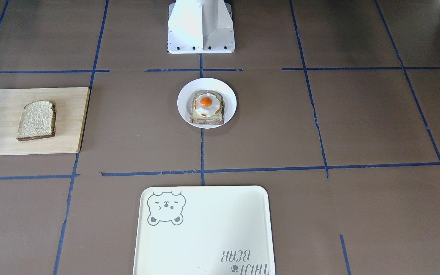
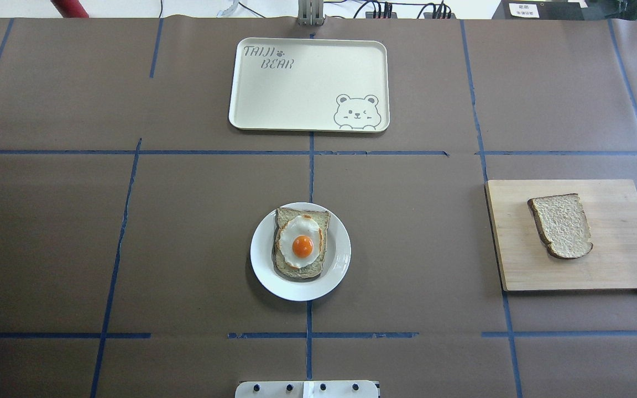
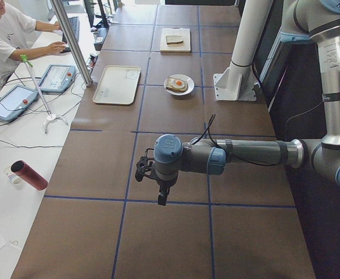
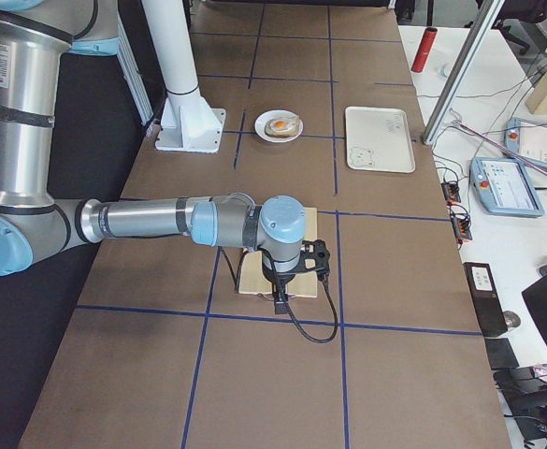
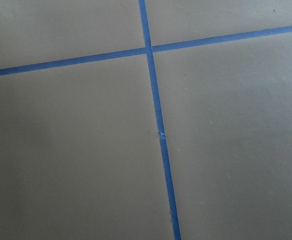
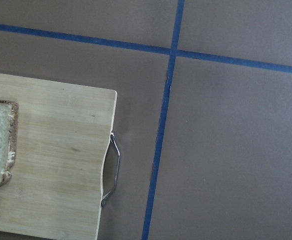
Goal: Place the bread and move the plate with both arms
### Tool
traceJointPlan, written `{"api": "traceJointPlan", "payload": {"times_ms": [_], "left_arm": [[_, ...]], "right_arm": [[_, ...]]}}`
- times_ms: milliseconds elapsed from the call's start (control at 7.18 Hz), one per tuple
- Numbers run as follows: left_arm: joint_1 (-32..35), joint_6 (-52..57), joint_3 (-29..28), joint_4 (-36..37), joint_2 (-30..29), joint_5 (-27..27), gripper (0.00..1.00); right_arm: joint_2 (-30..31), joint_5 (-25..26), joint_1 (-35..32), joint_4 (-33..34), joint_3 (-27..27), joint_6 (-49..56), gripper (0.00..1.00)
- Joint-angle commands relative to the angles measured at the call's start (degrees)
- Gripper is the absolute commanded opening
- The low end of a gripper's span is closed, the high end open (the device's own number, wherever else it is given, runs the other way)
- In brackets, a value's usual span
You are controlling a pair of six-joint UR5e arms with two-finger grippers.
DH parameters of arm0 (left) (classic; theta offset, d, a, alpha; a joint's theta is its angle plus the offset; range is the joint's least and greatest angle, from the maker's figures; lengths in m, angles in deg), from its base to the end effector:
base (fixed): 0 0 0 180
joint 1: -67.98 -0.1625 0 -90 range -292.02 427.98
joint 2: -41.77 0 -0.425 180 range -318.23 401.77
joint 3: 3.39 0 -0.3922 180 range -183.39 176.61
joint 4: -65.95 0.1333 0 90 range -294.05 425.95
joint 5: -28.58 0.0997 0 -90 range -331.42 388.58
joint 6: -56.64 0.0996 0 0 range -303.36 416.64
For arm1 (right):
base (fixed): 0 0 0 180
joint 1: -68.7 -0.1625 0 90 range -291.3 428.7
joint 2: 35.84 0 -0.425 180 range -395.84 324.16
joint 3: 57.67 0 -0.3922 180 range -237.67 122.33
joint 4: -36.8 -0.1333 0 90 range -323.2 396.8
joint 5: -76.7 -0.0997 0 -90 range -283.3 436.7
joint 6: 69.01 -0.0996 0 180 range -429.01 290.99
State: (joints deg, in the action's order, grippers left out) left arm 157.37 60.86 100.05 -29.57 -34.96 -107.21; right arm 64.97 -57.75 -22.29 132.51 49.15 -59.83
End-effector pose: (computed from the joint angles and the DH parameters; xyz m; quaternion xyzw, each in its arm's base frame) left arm -0.0576 -0.4014 0.6342 0.0579 0.3869 0.0581 0.9185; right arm 0.0706 -0.4092 0.6095 0.0359 -0.3765 -0.0671 0.9233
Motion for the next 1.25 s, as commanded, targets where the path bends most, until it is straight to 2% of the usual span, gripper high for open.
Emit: {"api": "traceJointPlan", "payload": {"times_ms": [0, 139, 279, 418, 557, 836, 1115], "left_arm": [[-0.17, 0.0, 0.35, 0.25, 0.0, 0.0, 1.0], [-0.09, 0.0, 0.53, 0.25, 0.0, 0.0, 1.0], [-0.09, 0.0, 0.45, 0.25, 0.0, 0.0, 1.0], [-0.09, 0.0, 0.44, 0.25, 0.0, 0.0, 1.0], [-0.09, 0.0, 0.53, 0.25, 0.0, 0.0, 1.0], [-0.09, 0.0, 0.53, 0.25, 0.0, 0.0, 1.0], [-0.09, 0.0, 0.53, 0.25, 0.0, 0.0, 1.0]], "right_arm": [[0.08, -0.11, 0.02, -1.13, -0.03, 0.23, 1.0], [0.08, -1.15, 0.11, -1.22, 0.23, 0.14, 1.0], [0.08, -4.64, 1.68, -1.31, 0.41, -0.21, 1.0], [0.26, -7.64, 4.56, -4.1, 0.32, -3.95, 0.99], [0.61, -9.32, 7.38, -12.04, 0.15, -14.08, 0.98], [1.67, -9.16, 14.84, -29.36, -1.86, -32.73, 0.98], [1.4, -6.2, 21.7, -47.71, -8.44, -47.16, 0.95]]}}
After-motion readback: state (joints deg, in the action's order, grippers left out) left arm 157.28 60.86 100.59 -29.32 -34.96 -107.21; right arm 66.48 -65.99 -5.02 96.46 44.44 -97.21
